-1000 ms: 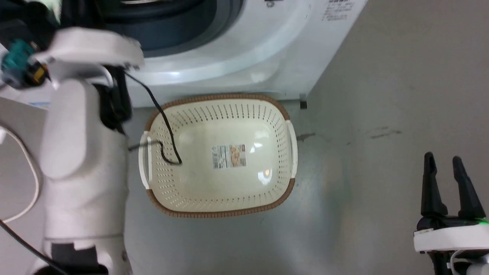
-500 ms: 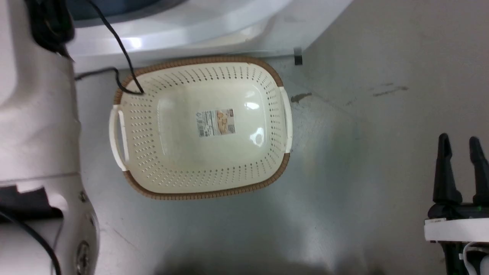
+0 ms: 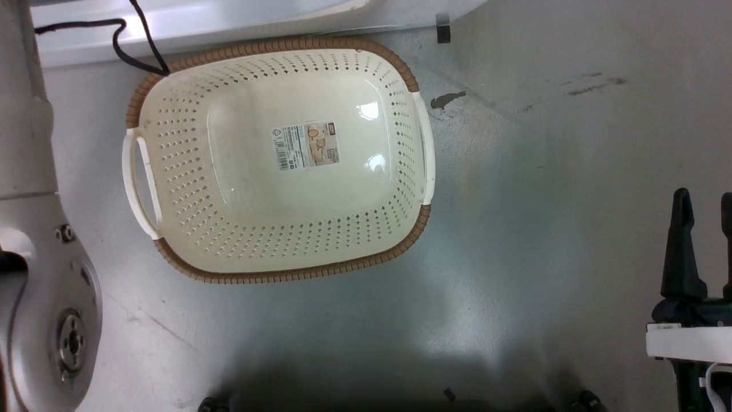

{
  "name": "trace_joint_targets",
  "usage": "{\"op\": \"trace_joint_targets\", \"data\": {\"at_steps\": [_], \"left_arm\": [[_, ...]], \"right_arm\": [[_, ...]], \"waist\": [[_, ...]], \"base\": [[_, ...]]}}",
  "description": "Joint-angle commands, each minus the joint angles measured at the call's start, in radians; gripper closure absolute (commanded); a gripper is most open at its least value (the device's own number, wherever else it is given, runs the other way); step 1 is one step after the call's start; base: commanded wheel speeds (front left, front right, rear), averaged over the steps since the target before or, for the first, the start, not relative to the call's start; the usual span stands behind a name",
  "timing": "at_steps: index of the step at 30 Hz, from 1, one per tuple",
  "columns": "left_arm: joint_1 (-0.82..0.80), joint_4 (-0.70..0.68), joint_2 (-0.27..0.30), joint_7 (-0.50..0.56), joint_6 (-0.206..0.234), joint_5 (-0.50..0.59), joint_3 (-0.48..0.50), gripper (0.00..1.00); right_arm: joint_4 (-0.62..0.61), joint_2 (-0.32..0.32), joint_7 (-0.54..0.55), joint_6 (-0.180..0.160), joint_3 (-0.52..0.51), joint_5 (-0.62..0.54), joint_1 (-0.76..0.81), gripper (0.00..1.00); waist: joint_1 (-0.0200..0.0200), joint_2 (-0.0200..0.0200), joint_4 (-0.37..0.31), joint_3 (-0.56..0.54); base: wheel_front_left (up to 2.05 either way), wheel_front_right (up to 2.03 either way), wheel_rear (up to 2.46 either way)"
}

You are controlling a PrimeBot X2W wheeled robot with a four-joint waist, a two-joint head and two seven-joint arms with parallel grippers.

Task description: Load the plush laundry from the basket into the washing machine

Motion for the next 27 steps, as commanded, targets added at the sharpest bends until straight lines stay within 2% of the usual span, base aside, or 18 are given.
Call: {"op": "trace_joint_targets", "data": {"at_steps": [1,6,7,8,9,18,27], "left_arm": [[-0.031,0.001,0.008,0.014,-0.001,-0.012,0.006,1.00],[-0.063,0.022,0.008,0.097,-0.006,-0.028,-0.002,1.00],[-0.069,0.027,0.005,0.113,-0.008,-0.030,-0.006,0.76],[-0.074,0.030,0.004,0.126,-0.012,-0.031,-0.011,0.09],[-0.078,0.035,0.001,0.140,-0.013,-0.038,-0.010,0.00],[-0.077,0.056,-0.002,0.143,-0.021,-0.057,-0.016,0.00],[-0.003,0.099,-0.038,0.048,-0.073,-0.072,-0.042,0.00]], "right_arm": [[-0.007,0.001,-0.002,-0.001,0.002,0.002,0.007,0.00],[-0.015,0.001,0.000,-0.001,-0.003,-0.002,0.011,0.00],[-0.017,0.001,0.001,-0.001,-0.003,-0.004,0.011,0.00],[-0.019,0.001,0.002,-0.001,-0.004,-0.005,0.011,0.00],[-0.020,0.001,0.003,-0.001,-0.004,-0.006,0.011,0.00],[-0.018,0.001,0.004,-0.001,-0.002,-0.009,0.005,0.00],[-0.022,0.001,0.016,-0.001,0.006,-0.027,0.000,0.00]], "waist": [[-0.0001,0.0000,0.000,0.004],[-0.0001,0.0000,0.006,0.009],[-0.0001,0.0000,0.007,0.010],[-0.0001,0.0000,0.008,0.011],[-0.0001,0.0000,0.009,0.011],[-0.0001,0.0000,0.019,-0.004],[-0.0001,0.0000,0.065,-0.066]], "base": [[0.00,0.00,0.00],[0.00,0.00,0.00],[0.00,0.00,0.00],[0.00,0.00,0.00],[0.00,0.00,0.00],[0.00,0.00,0.00],[0.00,0.00,0.00]]}}
